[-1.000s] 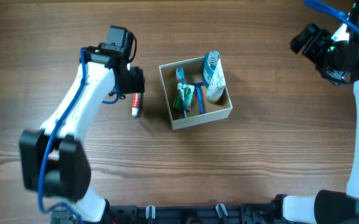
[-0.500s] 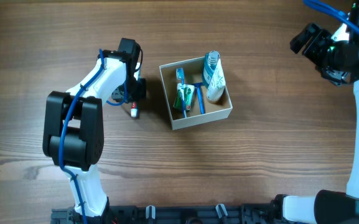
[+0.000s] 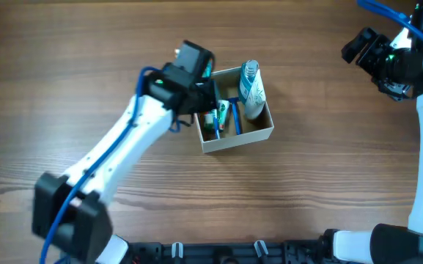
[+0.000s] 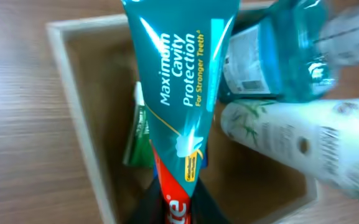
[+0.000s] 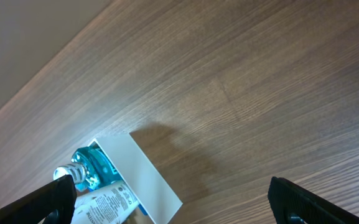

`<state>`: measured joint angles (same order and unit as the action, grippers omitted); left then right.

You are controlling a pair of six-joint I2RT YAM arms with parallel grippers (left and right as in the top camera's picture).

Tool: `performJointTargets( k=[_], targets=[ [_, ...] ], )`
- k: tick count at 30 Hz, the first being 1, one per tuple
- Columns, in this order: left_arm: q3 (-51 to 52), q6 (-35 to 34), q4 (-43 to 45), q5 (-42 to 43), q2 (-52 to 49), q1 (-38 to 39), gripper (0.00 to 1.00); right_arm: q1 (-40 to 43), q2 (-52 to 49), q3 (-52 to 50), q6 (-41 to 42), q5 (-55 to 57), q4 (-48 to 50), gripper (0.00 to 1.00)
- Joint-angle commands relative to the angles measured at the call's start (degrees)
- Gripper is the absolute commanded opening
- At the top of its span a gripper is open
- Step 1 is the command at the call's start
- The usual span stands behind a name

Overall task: Pack container
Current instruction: 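Place the toothpaste tube into the box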

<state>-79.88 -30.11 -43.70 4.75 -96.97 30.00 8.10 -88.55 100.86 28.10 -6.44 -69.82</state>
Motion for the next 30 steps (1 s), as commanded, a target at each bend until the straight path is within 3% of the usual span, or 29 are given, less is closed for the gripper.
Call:
performJointTargets(
  k=[1,4,5,6,7,10,14,17,21,22,25,27,30],
  targets=[
    [0.07,-4.33,2.19,-4.90,-7.43,2.14,0.17,0.22,-0.50,0.09,0.44,-0.70,-0.07,1.00],
    [-0.17,-3.48,2.14,-4.79,-6.82,0.74,0.39,0.22,-0.50,0.09,0.44,-0.70,-0.07,1.00],
    [-0.85,-0.87,0.24,-4.85,-4.13,-0.15,0.52,0.22,-0.50,0.09,0.44,-0.70,-0.07,1.00],
    [-1.29,1.22,-0.90,-4.85,-2.27,-0.66,0.85,0.22,-0.50,0.09,0.42,-0.70,-0.07,1.00],
    [-1.81,3.52,-2.58,-4.90,0.48,-1.31,1.00,0.22,-0.50,0.09,0.44,-0.70,-0.07,1.00],
    [-1.99,7.43,-5.86,-5.22,9.35,-2.16,1.00,0.22,-0.50,0.09,0.42,-0.70,-0.07,1.00],
    [-1.99,7.41,-8.52,-5.46,22.97,-2.10,1.00,0.22,-0.50,0.09,0.44,-0.70,-0.07,1.00],
    [-1.99,7.67,-13.16,-11.04,31.36,-2.16,1.00,0.22,-0.50,0.09,0.44,-0.70,-0.07,1.00],
    [-1.77,7.98,-11.04,-20.94,33.22,-2.19,1.00,0.22,-0.50,0.09,0.44,-0.70,-0.07,1.00],
    [-1.51,11.15,-9.22,-21.27,32.87,-2.69,1.00,0.22,-0.50,0.09,0.44,-0.70,-0.07,1.00],
    [3.23,20.31,-1.75,-13.66,33.29,-7.80,1.00,0.22,-0.50,0.09,0.46,-0.70,-0.07,1.00],
    [11.85,20.92,3.54,-3.45,35.98,-15.74,1.00,0.22,-0.50,0.09,0.44,-0.70,-0.07,1.00],
    [25.42,20.90,12.76,3.37,42.49,-22.21,1.00,0.22,-0.50,0.09,0.44,-0.70,-0.07,1.00]
  ],
)
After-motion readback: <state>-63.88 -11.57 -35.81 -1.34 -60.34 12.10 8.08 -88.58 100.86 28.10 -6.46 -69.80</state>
